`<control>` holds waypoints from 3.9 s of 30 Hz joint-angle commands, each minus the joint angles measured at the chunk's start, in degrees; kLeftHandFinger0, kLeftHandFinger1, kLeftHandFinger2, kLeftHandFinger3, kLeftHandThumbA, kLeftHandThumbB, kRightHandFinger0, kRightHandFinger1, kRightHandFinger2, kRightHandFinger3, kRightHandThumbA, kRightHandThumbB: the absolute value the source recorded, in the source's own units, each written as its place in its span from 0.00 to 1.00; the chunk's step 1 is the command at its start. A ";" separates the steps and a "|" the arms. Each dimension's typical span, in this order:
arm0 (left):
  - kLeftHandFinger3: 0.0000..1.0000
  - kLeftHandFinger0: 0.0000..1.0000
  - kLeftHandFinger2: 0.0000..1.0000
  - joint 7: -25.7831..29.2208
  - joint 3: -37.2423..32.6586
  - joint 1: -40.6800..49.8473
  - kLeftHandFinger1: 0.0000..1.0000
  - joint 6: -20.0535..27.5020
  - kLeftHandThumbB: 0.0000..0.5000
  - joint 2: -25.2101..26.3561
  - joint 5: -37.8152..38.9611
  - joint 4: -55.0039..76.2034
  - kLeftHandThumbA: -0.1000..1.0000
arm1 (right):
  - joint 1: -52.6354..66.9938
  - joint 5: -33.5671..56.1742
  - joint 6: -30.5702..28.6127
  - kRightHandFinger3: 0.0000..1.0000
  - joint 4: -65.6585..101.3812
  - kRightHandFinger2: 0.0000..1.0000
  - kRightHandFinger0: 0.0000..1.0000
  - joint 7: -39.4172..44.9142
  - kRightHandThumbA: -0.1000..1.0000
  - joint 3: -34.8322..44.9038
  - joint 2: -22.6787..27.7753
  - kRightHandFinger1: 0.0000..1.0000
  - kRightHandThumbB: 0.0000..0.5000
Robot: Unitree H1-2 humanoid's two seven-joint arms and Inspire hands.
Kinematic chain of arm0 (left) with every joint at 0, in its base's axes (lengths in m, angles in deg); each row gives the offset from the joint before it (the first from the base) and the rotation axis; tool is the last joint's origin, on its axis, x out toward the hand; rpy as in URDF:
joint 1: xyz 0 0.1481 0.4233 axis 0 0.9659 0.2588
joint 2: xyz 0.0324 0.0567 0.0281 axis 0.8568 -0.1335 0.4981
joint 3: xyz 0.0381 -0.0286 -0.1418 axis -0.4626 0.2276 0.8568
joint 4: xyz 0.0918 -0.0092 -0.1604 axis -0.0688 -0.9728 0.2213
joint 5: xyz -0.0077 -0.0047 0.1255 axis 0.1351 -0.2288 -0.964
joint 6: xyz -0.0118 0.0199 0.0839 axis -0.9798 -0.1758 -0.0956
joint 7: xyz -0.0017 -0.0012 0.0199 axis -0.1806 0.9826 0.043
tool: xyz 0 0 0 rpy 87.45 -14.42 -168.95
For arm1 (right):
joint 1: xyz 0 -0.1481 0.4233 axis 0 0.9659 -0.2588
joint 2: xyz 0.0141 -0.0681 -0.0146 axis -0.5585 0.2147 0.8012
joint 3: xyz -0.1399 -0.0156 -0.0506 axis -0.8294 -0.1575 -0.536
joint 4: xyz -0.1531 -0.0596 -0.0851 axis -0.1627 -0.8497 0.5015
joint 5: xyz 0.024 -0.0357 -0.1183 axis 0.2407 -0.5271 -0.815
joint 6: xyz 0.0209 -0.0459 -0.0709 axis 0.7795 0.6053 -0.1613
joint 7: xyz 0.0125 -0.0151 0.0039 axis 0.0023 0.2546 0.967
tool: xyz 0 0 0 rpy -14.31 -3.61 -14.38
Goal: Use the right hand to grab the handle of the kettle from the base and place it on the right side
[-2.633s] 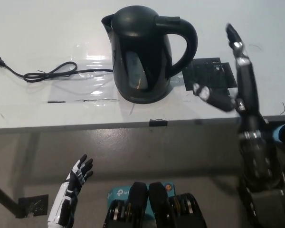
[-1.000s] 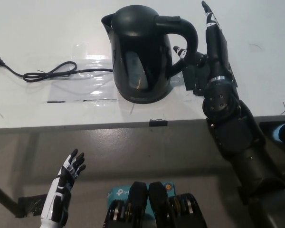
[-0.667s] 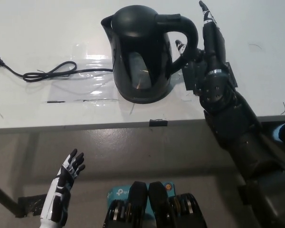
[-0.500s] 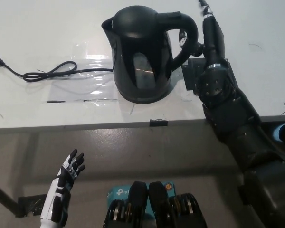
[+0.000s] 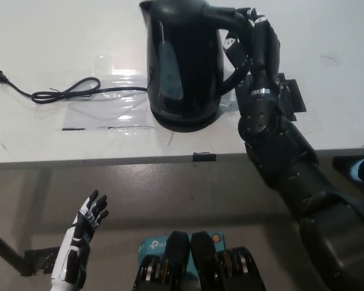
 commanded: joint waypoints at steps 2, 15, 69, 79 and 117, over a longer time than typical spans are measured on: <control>1.00 1.00 1.00 -0.91 0.20 -0.83 1.00 2.15 1.00 0.80 0.06 0.42 1.00 | -6.20 2.25 -5.94 0.79 1.24 0.76 0.00 -3.73 0.00 1.60 0.72 0.29 0.17; 1.00 1.00 1.00 -0.56 0.75 1.41 1.00 2.15 1.00 0.47 0.33 1.31 1.00 | -10.46 8.44 -7.88 0.79 7.95 0.60 0.00 -1.84 0.00 8.91 -1.52 0.11 0.06; 1.00 1.00 1.00 -3.51 3.02 3.23 1.00 2.15 1.00 0.54 2.37 1.46 1.00 | 7.19 14.97 -8.08 1.00 6.09 1.00 1.00 19.97 0.70 2.82 15.56 1.00 1.00; 1.00 1.00 1.00 -3.26 3.87 1.04 1.00 2.15 1.00 0.72 2.24 0.59 1.00 | 9.71 18.22 -8.08 1.00 9.04 1.00 1.00 26.31 0.73 4.10 14.94 1.00 1.00; 1.00 1.00 1.00 -3.28 3.88 -3.18 1.00 2.15 1.00 1.29 0.87 -1.25 1.00 | 44.15 5.15 -6.47 1.00 81.69 1.00 1.00 18.95 1.00 12.26 5.31 1.00 0.91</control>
